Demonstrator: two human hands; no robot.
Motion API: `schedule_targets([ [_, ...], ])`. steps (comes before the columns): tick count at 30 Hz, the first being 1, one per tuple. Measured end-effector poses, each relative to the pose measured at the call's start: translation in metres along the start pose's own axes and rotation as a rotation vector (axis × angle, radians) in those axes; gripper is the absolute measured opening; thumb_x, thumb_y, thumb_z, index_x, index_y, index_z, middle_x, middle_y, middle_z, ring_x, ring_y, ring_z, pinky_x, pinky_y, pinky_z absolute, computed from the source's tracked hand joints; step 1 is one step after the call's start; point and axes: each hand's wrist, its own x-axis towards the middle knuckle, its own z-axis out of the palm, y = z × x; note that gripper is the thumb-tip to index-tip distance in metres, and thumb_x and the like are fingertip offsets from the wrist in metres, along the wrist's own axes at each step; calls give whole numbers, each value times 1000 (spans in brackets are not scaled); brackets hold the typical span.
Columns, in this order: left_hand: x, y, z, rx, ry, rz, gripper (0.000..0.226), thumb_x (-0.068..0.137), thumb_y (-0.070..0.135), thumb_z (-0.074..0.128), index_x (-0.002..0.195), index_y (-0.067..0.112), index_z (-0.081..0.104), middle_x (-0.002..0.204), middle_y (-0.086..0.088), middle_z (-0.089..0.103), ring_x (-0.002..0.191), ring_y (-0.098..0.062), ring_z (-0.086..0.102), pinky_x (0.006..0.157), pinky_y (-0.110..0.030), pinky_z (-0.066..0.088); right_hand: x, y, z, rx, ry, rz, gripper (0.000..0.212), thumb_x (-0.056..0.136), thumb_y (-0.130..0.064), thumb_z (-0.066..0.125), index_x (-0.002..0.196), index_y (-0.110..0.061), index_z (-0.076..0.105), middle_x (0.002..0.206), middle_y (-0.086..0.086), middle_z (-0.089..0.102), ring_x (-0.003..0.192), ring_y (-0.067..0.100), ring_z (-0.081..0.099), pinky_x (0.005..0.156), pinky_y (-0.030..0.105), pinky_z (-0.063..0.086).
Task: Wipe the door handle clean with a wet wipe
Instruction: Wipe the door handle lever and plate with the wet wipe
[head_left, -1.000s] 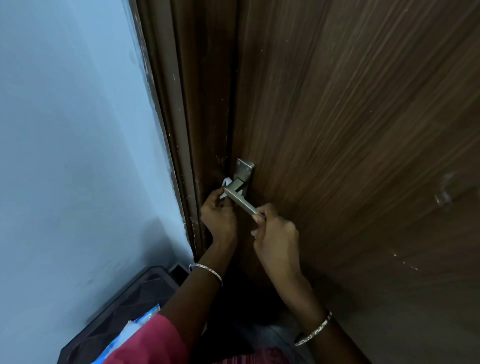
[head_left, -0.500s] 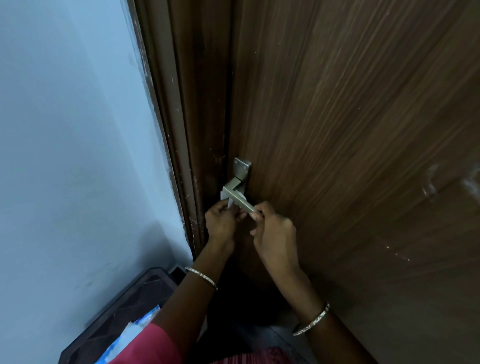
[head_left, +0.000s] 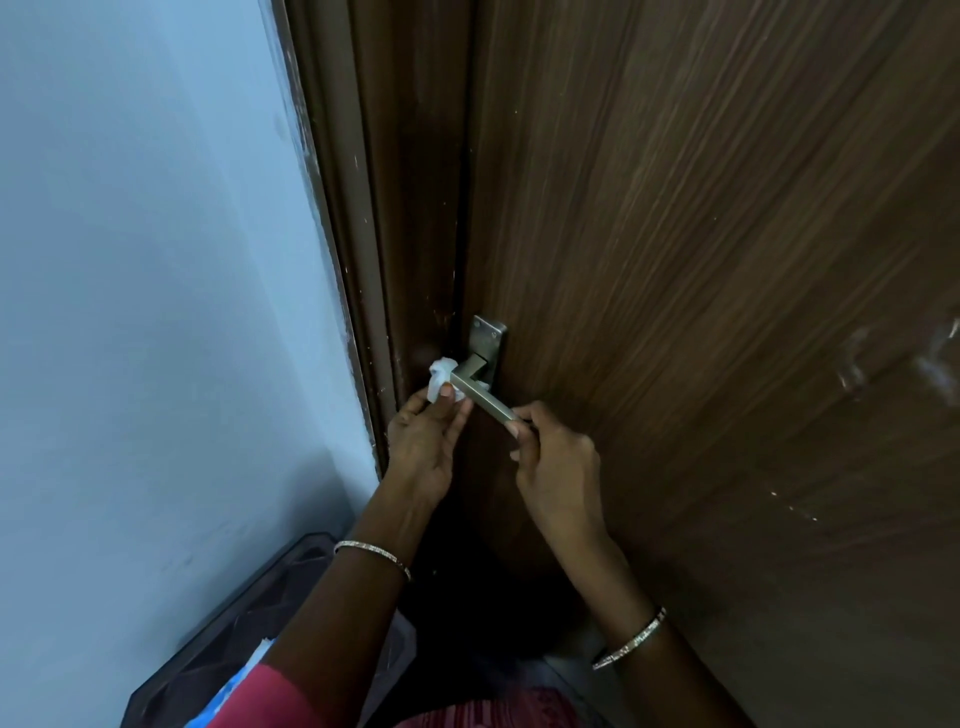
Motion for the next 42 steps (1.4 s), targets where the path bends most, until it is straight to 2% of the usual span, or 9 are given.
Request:
schedule_targets([
  [3, -10, -7, 2, 74, -12, 17, 26, 93, 3, 61, 118, -4, 64, 116, -19, 69, 106, -26, 69, 77, -25, 61, 0, 2, 1, -17, 15, -8, 14, 101, -28, 51, 111, -28, 61, 91, -7, 75, 75, 0, 71, 57, 0, 35],
  [9, -33, -37, -7, 205, -177, -12, 14, 90, 11, 67, 100, 6, 77, 108, -16, 75, 99, -23, 73, 77, -23, 58, -1, -2, -6, -53, 65, -41, 18, 100, -27, 53, 116, -25, 63, 97, -2, 77, 84, 14, 74, 66, 25, 54],
  [13, -31, -29, -13, 265, -205, -31, 20, 90, 13, 69, 108, 6, 75, 113, -15, 74, 104, -24, 72, 78, -24, 58, -2, -5, -7, 57, 85, -18, 18, 100, -24, 57, 114, -22, 68, 103, -3, 76, 89, 9, 72, 72, 23, 56],
  [16, -32, -25, -11, 287, -227, -65, 19, 90, 12, 68, 107, 7, 76, 114, -15, 74, 105, -23, 72, 79, -23, 58, 0, -5, -9, 346, 52, 156, 17, 96, -24, 64, 109, -19, 75, 109, -2, 75, 94, 7, 71, 84, 27, 59],
  [22, -36, -12, -13, 471, -334, -111, 22, 94, 18, 63, 111, 8, 74, 115, -14, 74, 106, -23, 71, 81, -23, 57, 10, -1, -17, 1474, -313, 887, 32, 97, -34, 60, 119, -12, 71, 121, 17, 72, 110, 27, 69, 97, 40, 54],
  [28, -33, 18, 0, 790, -146, 42, 36, 86, 45, 67, 84, 12, 80, 79, -13, 77, 67, -21, 75, 59, -25, 59, 16, -1, -18, 1726, -279, 1074, 11, 88, -5, 66, 96, 0, 73, 105, 22, 71, 98, 30, 68, 84, 41, 62],
  [33, -23, 29, 11, 730, 18, -34, 44, 93, 50, 58, 103, 10, 72, 94, -10, 76, 80, -24, 74, 62, -32, 61, 14, 4, -19, 1758, -282, 1039, 14, 90, 0, 63, 99, 3, 73, 102, 16, 76, 104, 25, 67, 84, 35, 61],
  [36, -22, 21, 15, 710, 22, -72, 46, 89, 53, 62, 108, 11, 72, 103, -9, 76, 94, -26, 73, 71, -35, 62, 10, 4, -23, 1713, -243, 953, 21, 92, 1, 60, 110, 4, 70, 120, 16, 72, 115, 25, 65, 90, 34, 57],
  [42, -16, 16, 22, 682, 68, 6, 30, 86, 39, 71, 98, 12, 74, 104, -10, 75, 89, -19, 71, 69, -29, 60, -13, -6, -28, 1000, 97, 459, 20, 90, -5, 70, 104, -16, 79, 106, -4, 79, 103, 6, 73, 89, 23, 58],
])
